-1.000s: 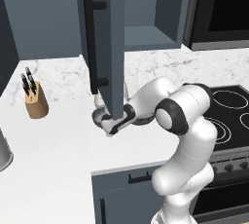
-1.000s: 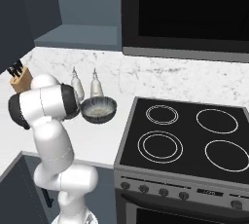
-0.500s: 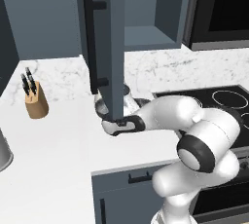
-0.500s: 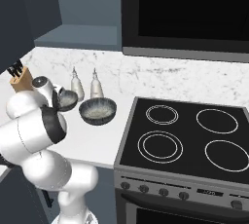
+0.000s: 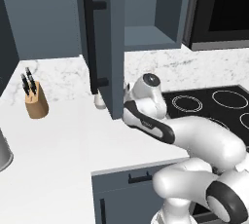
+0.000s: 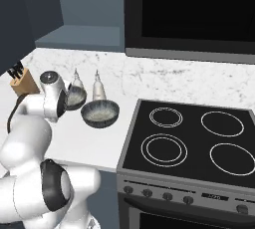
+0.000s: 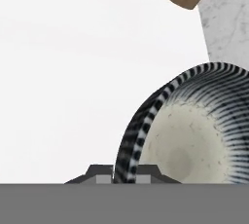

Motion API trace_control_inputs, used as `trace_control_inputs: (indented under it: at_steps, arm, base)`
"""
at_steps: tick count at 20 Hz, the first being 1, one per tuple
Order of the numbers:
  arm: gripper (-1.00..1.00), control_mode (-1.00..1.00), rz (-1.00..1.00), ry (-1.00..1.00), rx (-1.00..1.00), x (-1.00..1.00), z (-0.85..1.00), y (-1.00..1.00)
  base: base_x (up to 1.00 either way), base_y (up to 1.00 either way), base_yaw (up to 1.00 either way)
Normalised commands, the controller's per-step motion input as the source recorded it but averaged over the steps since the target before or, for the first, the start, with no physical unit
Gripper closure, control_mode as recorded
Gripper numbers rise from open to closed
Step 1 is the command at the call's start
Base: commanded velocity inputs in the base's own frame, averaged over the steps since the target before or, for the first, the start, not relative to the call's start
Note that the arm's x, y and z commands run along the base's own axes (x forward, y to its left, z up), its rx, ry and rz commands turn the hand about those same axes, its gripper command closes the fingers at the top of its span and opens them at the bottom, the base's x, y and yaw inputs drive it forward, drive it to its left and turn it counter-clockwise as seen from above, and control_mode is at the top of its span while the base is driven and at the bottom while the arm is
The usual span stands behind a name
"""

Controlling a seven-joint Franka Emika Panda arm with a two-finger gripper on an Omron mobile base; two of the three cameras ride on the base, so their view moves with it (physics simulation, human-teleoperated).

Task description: Pick up the bowls on the counter and stack them on top of one another in the open cabinet. Place the smaller bowl on top of the larger bowl.

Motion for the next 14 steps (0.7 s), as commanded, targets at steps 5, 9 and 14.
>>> trace_control_inputs:
  at_steps: [5, 9, 14]
  arm:
    - [1.00, -1.00, 0.02, 0.00, 0.00, 0.08, 0.01, -0.76]
    - [1.00, -1.00, 0.10, 0.00, -0.03, 0.73, -0.11, -0.22]
    - [1.00, -1.00, 0.04, 0.02, 0.00, 0.10, -0.03, -0.30]
  base:
    - [0.00, 0.00, 0.00]
    - [0.00, 0.00, 0.00]
    - [0.00, 0.00, 0.00]
